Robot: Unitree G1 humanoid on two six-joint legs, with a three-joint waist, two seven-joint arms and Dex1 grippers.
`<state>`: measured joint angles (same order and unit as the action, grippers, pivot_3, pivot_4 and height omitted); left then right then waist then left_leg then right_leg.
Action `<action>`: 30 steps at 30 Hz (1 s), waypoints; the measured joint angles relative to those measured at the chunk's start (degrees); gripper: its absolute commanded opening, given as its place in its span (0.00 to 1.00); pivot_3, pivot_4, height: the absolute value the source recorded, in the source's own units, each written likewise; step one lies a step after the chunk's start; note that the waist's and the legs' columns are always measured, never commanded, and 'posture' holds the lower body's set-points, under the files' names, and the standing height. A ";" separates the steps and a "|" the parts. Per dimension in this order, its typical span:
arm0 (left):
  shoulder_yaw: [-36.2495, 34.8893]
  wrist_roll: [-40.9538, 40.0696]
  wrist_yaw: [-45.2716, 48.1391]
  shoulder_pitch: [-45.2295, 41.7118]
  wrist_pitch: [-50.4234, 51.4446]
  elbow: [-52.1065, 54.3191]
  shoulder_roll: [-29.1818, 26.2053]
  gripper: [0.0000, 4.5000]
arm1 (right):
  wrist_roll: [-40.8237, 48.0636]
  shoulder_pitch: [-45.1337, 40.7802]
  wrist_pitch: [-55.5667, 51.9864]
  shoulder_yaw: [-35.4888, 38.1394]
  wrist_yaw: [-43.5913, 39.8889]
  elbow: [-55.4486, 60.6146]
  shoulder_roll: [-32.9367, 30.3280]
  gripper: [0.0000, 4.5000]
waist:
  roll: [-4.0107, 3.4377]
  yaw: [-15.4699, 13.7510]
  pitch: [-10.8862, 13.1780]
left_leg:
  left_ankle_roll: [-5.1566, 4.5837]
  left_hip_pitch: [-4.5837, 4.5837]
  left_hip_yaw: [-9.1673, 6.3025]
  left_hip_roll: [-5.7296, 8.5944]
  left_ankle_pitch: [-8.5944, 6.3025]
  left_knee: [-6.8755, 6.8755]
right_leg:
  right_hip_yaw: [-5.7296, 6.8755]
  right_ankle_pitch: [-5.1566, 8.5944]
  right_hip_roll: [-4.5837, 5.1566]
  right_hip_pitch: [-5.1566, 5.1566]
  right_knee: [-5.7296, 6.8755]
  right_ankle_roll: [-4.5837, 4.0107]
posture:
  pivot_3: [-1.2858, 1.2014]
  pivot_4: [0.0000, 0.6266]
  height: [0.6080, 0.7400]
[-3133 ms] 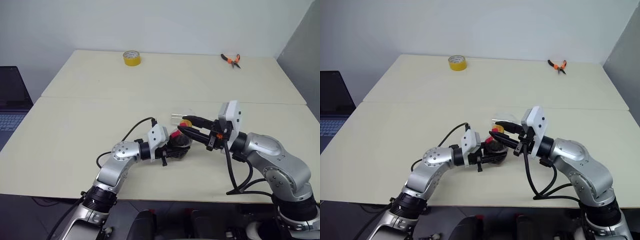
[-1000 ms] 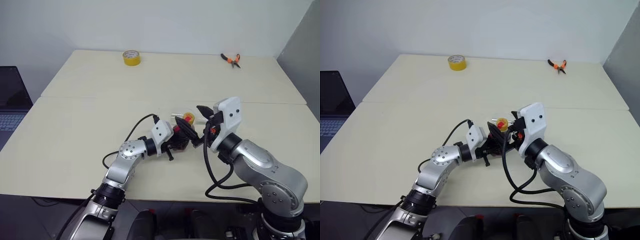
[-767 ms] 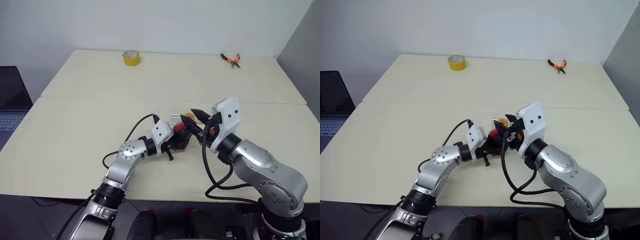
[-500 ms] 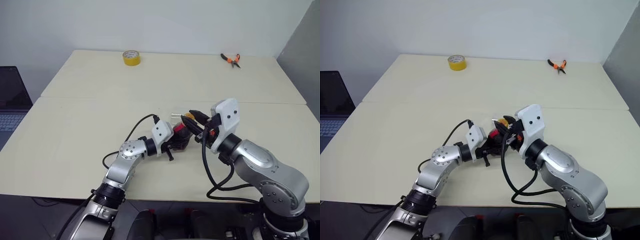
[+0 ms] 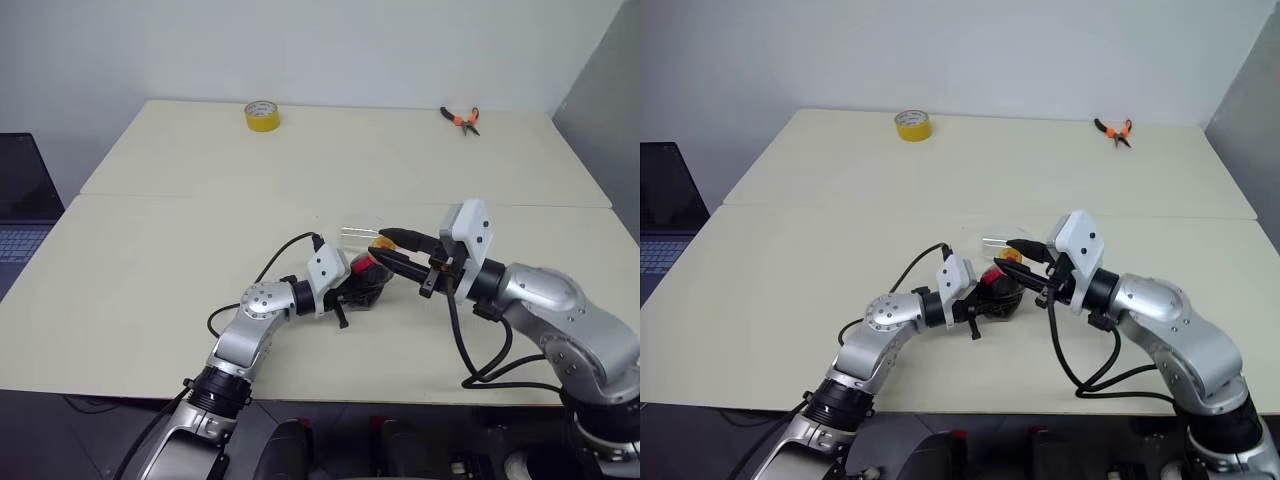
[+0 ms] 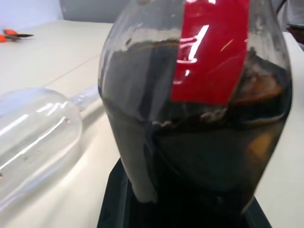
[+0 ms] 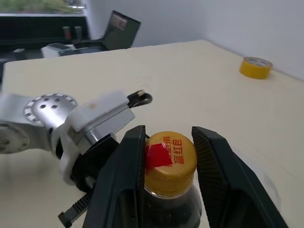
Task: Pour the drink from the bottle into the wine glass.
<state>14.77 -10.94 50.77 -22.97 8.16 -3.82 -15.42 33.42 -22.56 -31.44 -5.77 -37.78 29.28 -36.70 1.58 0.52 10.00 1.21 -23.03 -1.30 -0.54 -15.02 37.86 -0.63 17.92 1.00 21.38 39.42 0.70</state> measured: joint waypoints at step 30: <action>-0.36 -2.43 1.36 -0.40 1.62 3.37 0.19 0.14 | 4.36 4.07 -11.58 5.48 14.52 11.93 7.18 1.00 | -0.03 -0.07 0.02 | 0.02 0.00 0.01 -0.03 0.01 0.00 | -0.06 0.00 -0.03 0.01 0.03 0.00 | 0.52 0.24 1.00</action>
<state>14.41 -13.38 52.13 -23.37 9.78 -0.45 -15.23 37.78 -18.49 -43.01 -0.30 -23.26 41.21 -29.52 1.55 0.45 10.03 1.23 -23.03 -1.28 -0.57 -15.01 37.86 -0.69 17.92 0.97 21.39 39.45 0.70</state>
